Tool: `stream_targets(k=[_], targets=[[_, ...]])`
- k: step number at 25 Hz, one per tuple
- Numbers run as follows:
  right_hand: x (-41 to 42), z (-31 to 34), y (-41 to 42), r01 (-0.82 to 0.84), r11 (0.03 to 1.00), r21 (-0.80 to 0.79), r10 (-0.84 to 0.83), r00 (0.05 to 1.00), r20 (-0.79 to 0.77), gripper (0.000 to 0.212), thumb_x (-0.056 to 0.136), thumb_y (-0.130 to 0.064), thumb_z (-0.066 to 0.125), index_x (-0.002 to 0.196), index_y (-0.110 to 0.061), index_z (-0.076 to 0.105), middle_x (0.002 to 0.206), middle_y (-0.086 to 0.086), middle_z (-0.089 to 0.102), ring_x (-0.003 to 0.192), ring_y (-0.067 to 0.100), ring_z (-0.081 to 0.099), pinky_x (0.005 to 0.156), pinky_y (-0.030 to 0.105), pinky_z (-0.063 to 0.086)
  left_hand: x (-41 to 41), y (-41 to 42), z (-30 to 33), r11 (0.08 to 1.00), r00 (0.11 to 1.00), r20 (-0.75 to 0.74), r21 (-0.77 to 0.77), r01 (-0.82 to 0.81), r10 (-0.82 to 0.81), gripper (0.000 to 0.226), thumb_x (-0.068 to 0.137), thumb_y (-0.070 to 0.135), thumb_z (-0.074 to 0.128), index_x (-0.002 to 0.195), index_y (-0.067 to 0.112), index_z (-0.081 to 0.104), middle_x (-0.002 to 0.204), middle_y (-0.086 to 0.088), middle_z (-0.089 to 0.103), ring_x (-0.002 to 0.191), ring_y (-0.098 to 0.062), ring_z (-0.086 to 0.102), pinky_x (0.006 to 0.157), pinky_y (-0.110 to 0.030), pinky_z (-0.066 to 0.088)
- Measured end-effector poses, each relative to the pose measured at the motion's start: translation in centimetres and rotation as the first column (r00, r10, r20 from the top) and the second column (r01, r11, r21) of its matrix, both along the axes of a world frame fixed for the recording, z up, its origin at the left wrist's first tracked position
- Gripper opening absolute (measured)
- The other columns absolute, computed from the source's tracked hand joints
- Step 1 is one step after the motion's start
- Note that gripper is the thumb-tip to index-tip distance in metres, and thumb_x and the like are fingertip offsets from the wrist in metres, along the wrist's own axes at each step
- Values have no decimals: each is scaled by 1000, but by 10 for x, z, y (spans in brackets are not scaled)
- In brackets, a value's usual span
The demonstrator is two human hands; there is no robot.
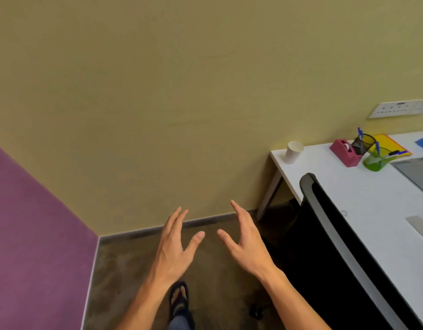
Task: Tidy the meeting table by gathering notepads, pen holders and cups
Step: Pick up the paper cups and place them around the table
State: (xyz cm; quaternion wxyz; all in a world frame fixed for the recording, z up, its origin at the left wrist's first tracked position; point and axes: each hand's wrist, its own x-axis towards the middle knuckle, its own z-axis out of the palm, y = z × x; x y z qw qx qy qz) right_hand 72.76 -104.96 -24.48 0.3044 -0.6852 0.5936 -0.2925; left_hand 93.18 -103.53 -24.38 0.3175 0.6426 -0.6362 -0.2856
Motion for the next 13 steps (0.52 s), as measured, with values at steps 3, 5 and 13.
stream_targets(k=[3, 5, 13], targets=[[4, 4, -67, 120, 992, -36, -122, 989, -78, 79, 94, -52, 59, 156, -38, 13, 163, -14, 20, 148, 1, 19, 122, 31, 24, 5, -86, -1, 986, 986, -11, -12, 168, -168, 77, 85, 61, 52, 151, 27, 31, 163, 12, 12, 149, -6, 14, 119, -30, 22], [4, 14, -110, 223, 974, -48, -226, 972, -68, 79, 94, -50, 59, 157, -35, 14, 163, -11, 22, 148, 4, 19, 123, 33, 23, 10, -145, 4, 962, 962, 21, -11, 273, -272, 75, 87, 59, 54, 152, 30, 28, 163, 16, 7, 149, -4, 11, 119, -30, 21], [-58, 27, -222, 557, 829, -36, -558, 826, -75, 79, 95, -46, 59, 158, -30, 14, 164, -5, 19, 149, 15, 21, 122, 39, 24, -29, -286, 5, 886, 885, 53, 6, 463, -463, 72, 92, 51, 57, 154, 30, 25, 164, 15, 4, 150, -4, 8, 117, -23, 16]])
